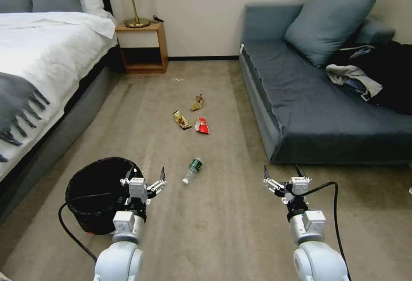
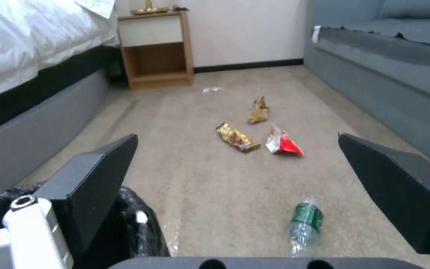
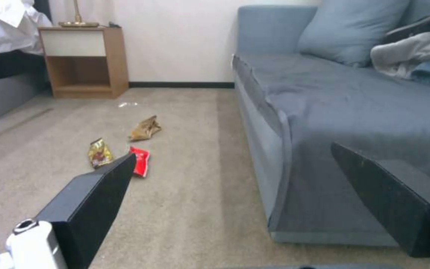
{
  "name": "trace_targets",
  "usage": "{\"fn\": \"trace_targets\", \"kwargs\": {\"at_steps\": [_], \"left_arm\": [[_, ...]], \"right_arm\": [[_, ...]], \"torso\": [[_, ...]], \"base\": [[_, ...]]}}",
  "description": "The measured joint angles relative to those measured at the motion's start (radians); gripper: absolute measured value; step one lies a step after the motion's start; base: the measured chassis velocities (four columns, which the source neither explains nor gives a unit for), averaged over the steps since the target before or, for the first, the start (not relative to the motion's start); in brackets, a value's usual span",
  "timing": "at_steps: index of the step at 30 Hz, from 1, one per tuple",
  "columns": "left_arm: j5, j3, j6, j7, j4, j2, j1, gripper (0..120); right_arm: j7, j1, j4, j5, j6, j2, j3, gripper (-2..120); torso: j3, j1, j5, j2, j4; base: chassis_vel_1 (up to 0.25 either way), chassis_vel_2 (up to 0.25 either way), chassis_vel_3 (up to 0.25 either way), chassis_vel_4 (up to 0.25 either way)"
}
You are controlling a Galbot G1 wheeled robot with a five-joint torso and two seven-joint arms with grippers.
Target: Pick up the trash bin, then pick up the garbage on the floor and place it into the trash bin.
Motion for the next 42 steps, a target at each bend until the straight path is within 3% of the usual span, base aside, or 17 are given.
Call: {"fn": "trace_targets", "kwargs": {"at_steps": [33, 35, 37, 42], "left_arm": [[-0.004, -0.004, -0.003, 0.0, -0.001, -0.001, 0.001, 100], [-0.037, -0.038, -0.04, 0.007, -0.01, -0.013, 0.011, 100], [-0.04, -0.038, -0.042, 0.009, -0.01, -0.014, 0.011, 100], [-0.133, -0.129, -0.154, 0.045, -0.024, -0.046, 0.038, 100]], "right_arm": [[0.008, -0.003, 0.0, -0.004, 0.016, -0.002, -0.007, 100], [0.038, -0.019, 0.0, -0.018, 0.07, -0.007, -0.036, 100], [0.038, -0.017, -0.001, -0.018, 0.071, -0.007, -0.036, 100], [0.084, -0.035, -0.015, -0.042, 0.181, -0.024, -0.085, 100]], "torso": [[0.0, 0.0, 0.0, 0.0, 0.0], [0.0, 0.0, 0.0, 0.0, 0.0], [0.0, 0.0, -0.0004, 0.0, 0.0001], [0.0, 0.0, -0.0002, 0.0, 0.0]], "base": [[0.0, 0.0, 0.0, 0.0], [0.0, 0.0, 0.0, 0.0], [0.0, 0.0, 0.0, 0.0], [0.0, 0.0, 0.0, 0.0]]}}
